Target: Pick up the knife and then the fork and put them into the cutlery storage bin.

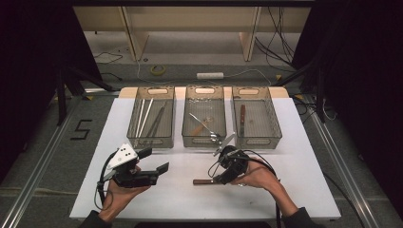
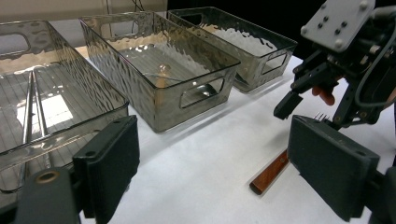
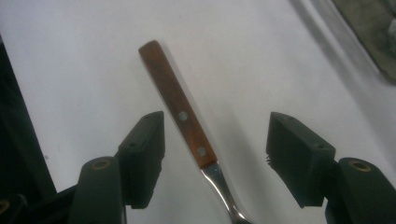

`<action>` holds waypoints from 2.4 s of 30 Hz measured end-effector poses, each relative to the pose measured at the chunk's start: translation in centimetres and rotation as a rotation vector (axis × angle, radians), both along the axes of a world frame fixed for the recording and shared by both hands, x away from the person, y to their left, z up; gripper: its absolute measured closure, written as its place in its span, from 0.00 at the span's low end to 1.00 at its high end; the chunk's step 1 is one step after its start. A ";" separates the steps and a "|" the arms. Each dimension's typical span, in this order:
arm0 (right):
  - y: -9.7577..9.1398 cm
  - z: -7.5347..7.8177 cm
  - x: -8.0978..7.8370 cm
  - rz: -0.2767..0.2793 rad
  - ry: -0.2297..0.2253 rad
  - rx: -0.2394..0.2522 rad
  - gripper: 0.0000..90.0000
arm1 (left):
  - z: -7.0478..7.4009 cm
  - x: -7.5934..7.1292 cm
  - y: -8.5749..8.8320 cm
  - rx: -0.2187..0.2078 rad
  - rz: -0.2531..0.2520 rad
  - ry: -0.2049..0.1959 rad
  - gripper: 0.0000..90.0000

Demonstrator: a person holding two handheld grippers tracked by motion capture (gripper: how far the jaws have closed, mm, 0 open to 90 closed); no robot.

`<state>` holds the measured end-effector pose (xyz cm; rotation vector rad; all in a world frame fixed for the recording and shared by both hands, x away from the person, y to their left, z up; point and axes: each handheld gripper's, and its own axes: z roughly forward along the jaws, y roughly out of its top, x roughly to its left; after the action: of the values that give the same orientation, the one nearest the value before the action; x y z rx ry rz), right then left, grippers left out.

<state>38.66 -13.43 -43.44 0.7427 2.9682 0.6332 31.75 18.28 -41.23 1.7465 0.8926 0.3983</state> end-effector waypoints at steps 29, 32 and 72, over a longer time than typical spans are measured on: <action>1.1 -2.4 -0.4 0.063 0.022 -0.091 0.64 | 0.0 0.0 -0.1 0.009 -0.008 -0.001 0.18; 1.2 -2.5 -0.5 0.061 0.025 -0.108 0.66 | 0.0 0.0 -0.1 0.009 -0.008 -0.001 0.18; 2.3 -2.3 -0.9 0.100 -0.017 -0.207 0.87 | 0.0 0.0 0.0 0.007 -0.006 -0.002 0.18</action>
<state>37.71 -11.12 -45.70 0.5737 3.0077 0.3251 31.76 18.25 -41.27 1.7545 0.8849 0.3993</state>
